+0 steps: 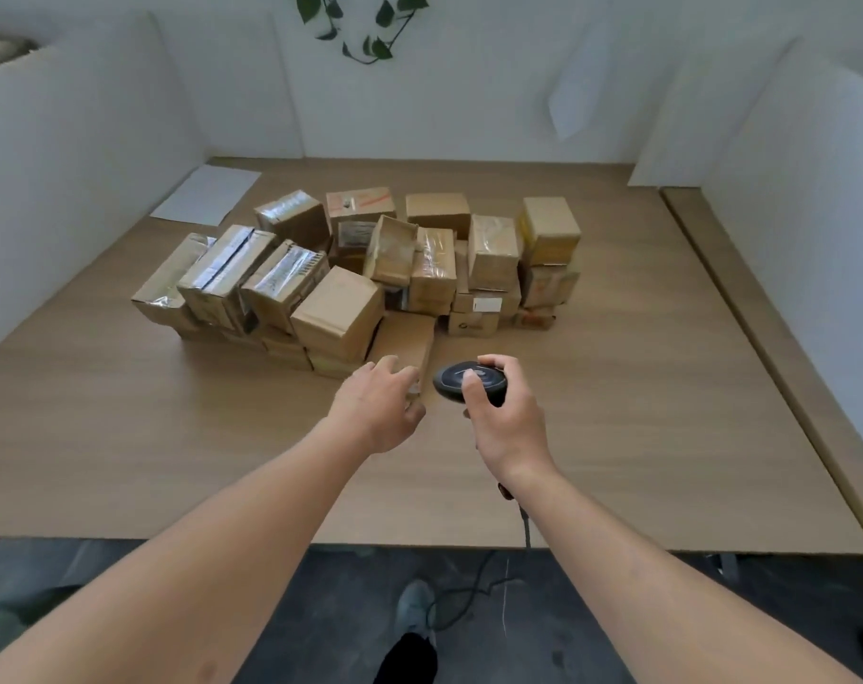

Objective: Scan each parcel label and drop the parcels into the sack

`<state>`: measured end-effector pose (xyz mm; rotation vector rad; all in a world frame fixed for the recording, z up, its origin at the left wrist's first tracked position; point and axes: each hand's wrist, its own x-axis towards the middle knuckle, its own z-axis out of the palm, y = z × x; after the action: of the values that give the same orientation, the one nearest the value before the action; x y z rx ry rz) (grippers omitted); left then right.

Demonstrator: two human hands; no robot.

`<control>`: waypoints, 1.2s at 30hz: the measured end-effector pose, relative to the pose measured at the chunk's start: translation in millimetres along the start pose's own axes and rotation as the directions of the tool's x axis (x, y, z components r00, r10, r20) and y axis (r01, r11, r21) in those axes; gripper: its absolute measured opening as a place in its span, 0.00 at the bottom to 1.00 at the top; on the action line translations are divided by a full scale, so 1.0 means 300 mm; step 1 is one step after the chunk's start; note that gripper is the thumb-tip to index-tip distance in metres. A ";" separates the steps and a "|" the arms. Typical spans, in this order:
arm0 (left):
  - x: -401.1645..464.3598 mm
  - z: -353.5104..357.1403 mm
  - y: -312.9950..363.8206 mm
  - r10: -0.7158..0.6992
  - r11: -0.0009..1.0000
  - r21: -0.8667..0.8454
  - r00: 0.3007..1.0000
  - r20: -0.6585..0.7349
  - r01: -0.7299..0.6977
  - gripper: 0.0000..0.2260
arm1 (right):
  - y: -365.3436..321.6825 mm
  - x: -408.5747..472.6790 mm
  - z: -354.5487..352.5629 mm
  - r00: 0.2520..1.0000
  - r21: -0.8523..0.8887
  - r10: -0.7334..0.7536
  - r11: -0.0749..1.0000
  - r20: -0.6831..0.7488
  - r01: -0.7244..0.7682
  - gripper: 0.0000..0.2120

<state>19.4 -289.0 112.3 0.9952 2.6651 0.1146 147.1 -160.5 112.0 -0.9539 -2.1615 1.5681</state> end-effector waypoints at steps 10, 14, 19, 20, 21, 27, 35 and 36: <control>0.469 0.084 -0.120 -0.040 0.998 -0.044 0.991 0.130 0.046 0.24 | 0.047 0.446 0.154 0.993 -0.024 0.119 0.993 0.011 -0.119 0.19; 0.562 0.129 -0.147 -0.069 0.996 -0.048 0.983 0.173 0.078 0.28 | 0.076 0.540 0.195 0.989 -0.049 0.144 0.989 0.037 -0.142 0.16; 0.629 0.181 -0.146 -0.133 0.988 -0.050 0.971 0.200 0.146 0.33 | 0.127 0.616 0.199 0.983 -0.052 0.176 0.984 0.056 -0.173 0.18; 0.633 0.191 -0.142 -0.147 0.987 -0.037 0.969 0.198 0.158 0.33 | 0.140 0.625 0.194 0.982 -0.052 0.182 0.983 0.059 -0.179 0.19; 0.634 0.201 -0.137 -0.161 0.986 -0.020 0.968 0.192 0.167 0.34 | 0.153 0.632 0.187 0.980 -0.050 0.187 0.982 0.061 -0.184 0.19; 0.600 0.234 -0.060 -0.189 0.982 0.033 0.971 0.150 0.186 0.39 | 0.227 0.637 0.109 0.976 -0.043 0.200 0.980 0.087 -0.197 0.17; 0.507 0.325 0.038 -0.204 0.978 -0.012 0.967 0.150 0.208 0.49 | 0.278 0.589 -0.002 0.970 -0.067 0.207 0.977 0.129 -0.200 0.22; 0.499 0.336 0.049 -0.219 0.974 -0.018 0.962 0.160 0.225 0.50 | 0.282 0.584 -0.013 0.970 -0.070 0.205 0.978 0.130 -0.198 0.22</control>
<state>-48.7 -183.2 -17.9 0.6586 2.5972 0.0338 49.5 -25.2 11.6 -1.1475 -2.2730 1.7184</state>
